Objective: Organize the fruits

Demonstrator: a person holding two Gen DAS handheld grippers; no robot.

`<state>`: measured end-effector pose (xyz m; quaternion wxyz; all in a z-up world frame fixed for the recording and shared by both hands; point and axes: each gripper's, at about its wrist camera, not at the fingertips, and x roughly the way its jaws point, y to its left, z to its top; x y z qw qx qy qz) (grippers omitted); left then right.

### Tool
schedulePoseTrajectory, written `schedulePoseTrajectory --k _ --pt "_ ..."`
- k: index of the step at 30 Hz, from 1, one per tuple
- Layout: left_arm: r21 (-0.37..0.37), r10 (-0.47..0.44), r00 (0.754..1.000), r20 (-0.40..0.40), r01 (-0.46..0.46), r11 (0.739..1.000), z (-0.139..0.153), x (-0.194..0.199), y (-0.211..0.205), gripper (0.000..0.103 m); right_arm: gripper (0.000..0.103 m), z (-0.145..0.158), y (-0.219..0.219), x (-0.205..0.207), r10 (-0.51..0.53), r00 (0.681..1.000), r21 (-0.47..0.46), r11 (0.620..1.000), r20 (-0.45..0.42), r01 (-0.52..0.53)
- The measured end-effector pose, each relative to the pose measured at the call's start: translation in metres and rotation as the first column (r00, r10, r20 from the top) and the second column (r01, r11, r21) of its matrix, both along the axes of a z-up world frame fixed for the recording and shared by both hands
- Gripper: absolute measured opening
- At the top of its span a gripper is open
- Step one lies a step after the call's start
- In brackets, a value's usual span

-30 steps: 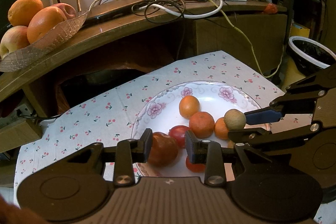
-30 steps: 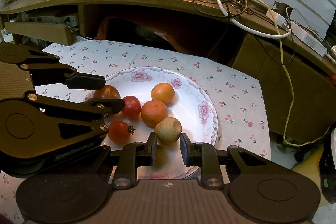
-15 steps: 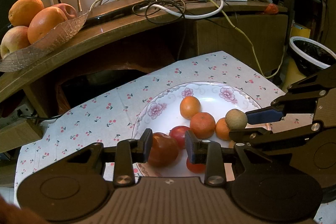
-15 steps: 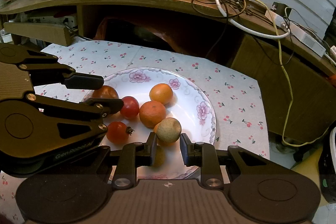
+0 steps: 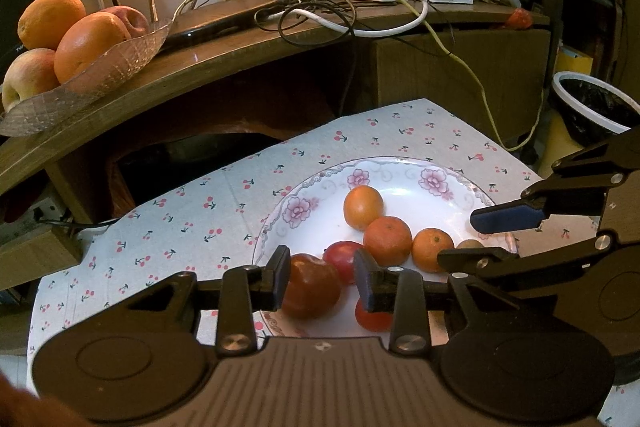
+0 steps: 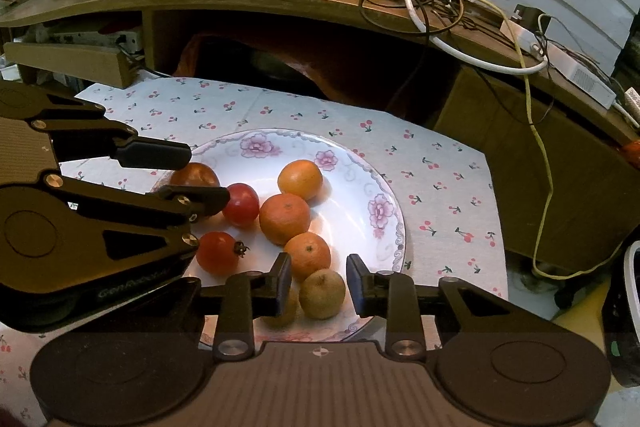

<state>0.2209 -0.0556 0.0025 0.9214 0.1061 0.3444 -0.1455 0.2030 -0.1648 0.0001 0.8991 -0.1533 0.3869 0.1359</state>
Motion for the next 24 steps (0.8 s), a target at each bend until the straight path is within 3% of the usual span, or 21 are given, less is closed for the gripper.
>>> schedulePoseTrajectory --k 24 --pt "-0.024 0.030 0.999 0.033 -0.029 0.999 0.011 -0.002 0.005 0.048 0.037 0.005 -0.004 -0.003 -0.019 0.999 0.008 1.000 0.026 0.019"
